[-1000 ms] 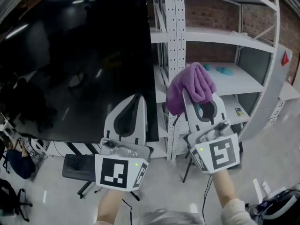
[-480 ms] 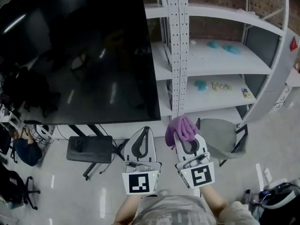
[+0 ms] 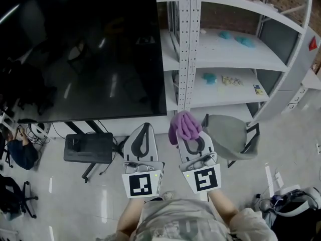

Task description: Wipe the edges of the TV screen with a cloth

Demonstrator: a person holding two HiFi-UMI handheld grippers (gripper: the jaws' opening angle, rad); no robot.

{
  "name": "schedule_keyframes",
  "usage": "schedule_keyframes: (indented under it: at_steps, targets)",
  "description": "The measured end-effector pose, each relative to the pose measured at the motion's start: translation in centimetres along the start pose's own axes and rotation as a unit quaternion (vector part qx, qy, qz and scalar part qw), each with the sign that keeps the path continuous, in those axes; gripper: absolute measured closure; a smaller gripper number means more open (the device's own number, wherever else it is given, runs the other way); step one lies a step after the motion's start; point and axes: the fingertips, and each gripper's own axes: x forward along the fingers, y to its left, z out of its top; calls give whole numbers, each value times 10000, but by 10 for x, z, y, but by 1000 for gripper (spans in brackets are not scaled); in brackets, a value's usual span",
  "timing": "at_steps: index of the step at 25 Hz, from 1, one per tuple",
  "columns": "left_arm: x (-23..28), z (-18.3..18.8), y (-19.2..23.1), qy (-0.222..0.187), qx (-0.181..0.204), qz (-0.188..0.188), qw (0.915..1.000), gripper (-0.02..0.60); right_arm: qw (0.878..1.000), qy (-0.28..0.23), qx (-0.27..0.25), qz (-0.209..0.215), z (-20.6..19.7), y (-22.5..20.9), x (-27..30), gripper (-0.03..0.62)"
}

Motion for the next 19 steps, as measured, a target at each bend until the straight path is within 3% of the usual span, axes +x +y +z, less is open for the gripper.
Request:
schedule_keyframes:
  at_steps: [19]
  targets:
    - [-1, -28, 27, 334, -32, 249, 9991, 561, 9998, 197, -21, 45, -13, 3, 16, 545]
